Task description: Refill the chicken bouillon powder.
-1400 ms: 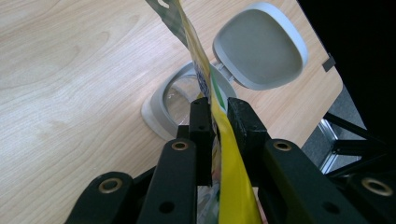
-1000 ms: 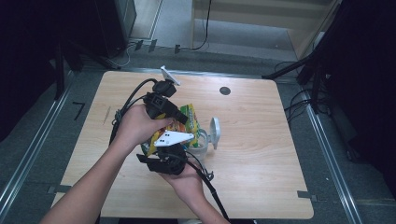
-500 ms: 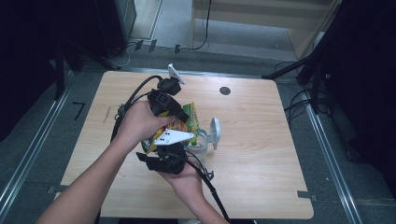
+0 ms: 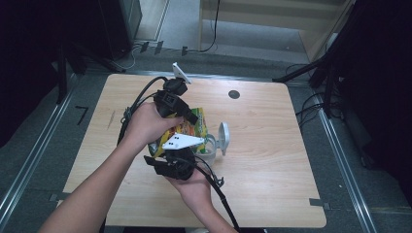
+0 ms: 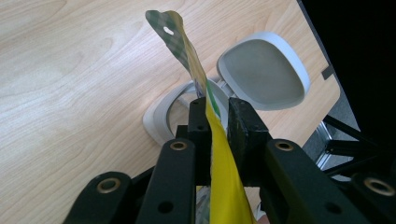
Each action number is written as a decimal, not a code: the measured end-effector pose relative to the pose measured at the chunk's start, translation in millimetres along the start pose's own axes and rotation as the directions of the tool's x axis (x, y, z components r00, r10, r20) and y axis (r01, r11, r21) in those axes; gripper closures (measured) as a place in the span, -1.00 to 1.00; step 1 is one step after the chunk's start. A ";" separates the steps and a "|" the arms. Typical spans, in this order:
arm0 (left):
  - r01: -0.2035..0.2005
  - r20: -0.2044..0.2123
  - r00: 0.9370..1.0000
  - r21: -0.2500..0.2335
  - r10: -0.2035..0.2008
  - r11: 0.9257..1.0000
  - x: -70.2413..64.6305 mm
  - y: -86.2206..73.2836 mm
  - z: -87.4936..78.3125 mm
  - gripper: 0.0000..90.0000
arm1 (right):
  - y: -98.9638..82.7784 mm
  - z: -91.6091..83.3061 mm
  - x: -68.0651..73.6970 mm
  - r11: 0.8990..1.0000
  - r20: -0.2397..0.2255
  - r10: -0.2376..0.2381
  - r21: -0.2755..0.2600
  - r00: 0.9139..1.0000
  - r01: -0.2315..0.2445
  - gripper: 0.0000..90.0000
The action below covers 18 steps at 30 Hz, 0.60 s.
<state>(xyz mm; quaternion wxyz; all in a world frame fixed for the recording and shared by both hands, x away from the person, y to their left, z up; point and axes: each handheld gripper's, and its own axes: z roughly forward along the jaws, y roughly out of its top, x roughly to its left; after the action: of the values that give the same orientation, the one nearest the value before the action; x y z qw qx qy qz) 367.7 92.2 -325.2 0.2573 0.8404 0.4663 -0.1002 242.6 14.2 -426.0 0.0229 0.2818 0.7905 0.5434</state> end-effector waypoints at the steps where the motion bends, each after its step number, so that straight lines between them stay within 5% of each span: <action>1: 0.000 0.000 1.000 0.000 0.000 1.000 0.0 0.0 0.0 0.74 | 0.0 0.0 0.0 1.000 0.000 0.000 0.000 1.000 0.000 0.49; 6: -0.054 -0.022 0.998 -0.019 0.054 0.998 -4.5 -2.8 -4.0 0.73 | 0.1 0.2 -1.2 1.000 -0.009 0.018 -0.012 1.000 -0.018 0.49; 18: -0.049 -0.029 0.998 -0.013 0.048 0.999 -2.6 -1.3 -2.6 0.79 | 0.5 -0.4 -0.2 1.000 0.002 0.009 -0.007 1.000 -0.009 0.43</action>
<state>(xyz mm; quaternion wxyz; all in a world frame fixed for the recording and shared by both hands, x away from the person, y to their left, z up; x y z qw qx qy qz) 365.0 92.3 -322.4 0.2587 0.8510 0.4502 -0.0786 242.8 13.9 -425.5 0.0222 0.2857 0.7872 0.5461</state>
